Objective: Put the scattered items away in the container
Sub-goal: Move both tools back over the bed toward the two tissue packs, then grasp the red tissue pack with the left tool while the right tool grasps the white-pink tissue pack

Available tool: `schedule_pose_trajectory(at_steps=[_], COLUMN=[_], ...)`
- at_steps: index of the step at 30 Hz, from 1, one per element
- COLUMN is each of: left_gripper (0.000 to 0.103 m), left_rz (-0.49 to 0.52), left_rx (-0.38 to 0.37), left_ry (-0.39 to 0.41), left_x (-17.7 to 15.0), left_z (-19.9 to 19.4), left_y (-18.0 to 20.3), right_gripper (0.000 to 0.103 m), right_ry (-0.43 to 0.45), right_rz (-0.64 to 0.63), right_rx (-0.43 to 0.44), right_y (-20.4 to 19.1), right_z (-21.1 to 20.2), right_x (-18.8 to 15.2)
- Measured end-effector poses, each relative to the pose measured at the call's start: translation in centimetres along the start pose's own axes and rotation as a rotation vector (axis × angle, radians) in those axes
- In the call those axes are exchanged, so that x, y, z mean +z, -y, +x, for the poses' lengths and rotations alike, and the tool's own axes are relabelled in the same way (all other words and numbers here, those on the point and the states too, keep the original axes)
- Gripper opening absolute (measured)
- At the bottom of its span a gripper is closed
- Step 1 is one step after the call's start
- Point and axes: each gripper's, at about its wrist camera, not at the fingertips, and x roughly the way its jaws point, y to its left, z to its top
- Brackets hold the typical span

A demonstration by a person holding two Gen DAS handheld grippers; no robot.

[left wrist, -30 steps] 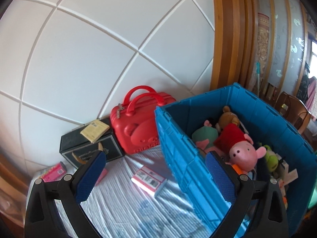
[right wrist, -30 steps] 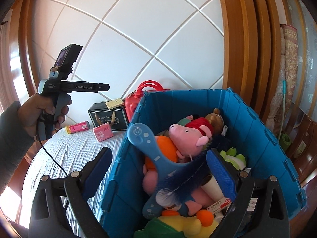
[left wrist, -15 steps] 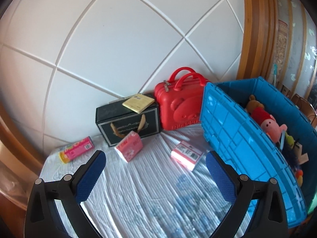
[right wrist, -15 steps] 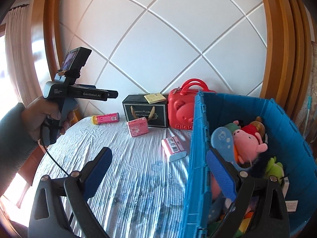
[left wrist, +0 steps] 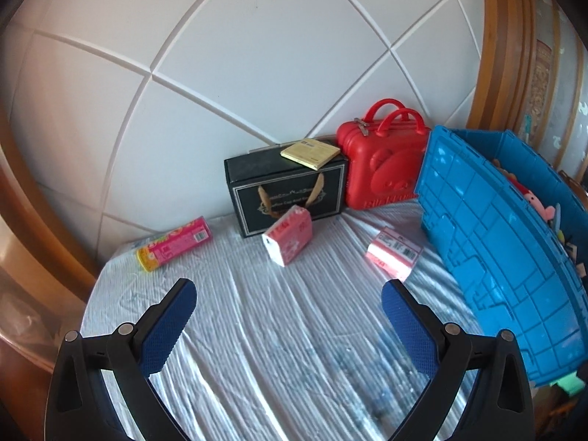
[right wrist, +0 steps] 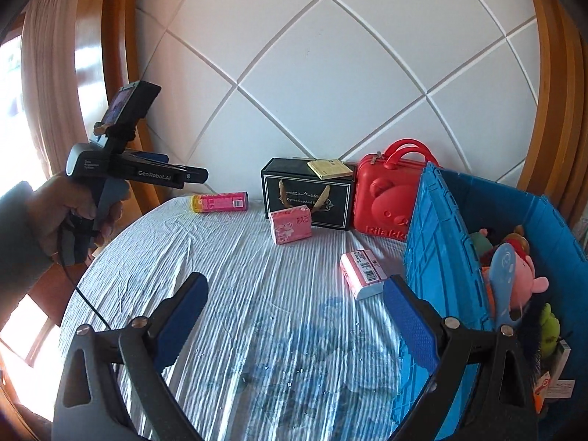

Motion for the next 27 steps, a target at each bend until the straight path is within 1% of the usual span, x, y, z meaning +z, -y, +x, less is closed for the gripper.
schedule_pose_trajectory(at_steps=[6, 11, 15, 21, 23, 27], left_gripper=[0.102, 0.102, 0.102, 0.102, 0.102, 0.102], left_rz=[0.005, -0.009, 0.013, 0.031, 0.039, 0.033], left_rx=[-0.048, -0.111, -0.128, -0.147, -0.154, -0.182], left_ry=[-0.024, -0.043, -0.048, -0.056, -0.046, -0.034], left_x=[-1.3, -2.6, -2.8, -2.2, -2.0, -1.6], left_z=[4.6, 10.9, 16.2, 23.7, 25.8, 29.6], left_y=[-1.9, -2.9, -2.7, -3.0, -3.1, -3.5], right_gripper=[0.097, 0.097, 0.097, 0.097, 0.097, 0.097], right_ry=[-0.089, -0.139, -0.148, -0.150, -0.135, -0.150], right_rz=[-0.005, 0.004, 0.054, 0.080, 0.071, 0.038], right_rx=[-0.064, -0.129, -0.175, -0.246, -0.277, -0.315], right_y=[-0.3, 0.8, 2.2, 4.6, 5.5, 7.1], right_z=[8.1, 15.6, 19.9, 25.9, 27.6, 31.3], right_x=[-1.6, -4.4, -6.0, -7.1, -7.1, -7.4])
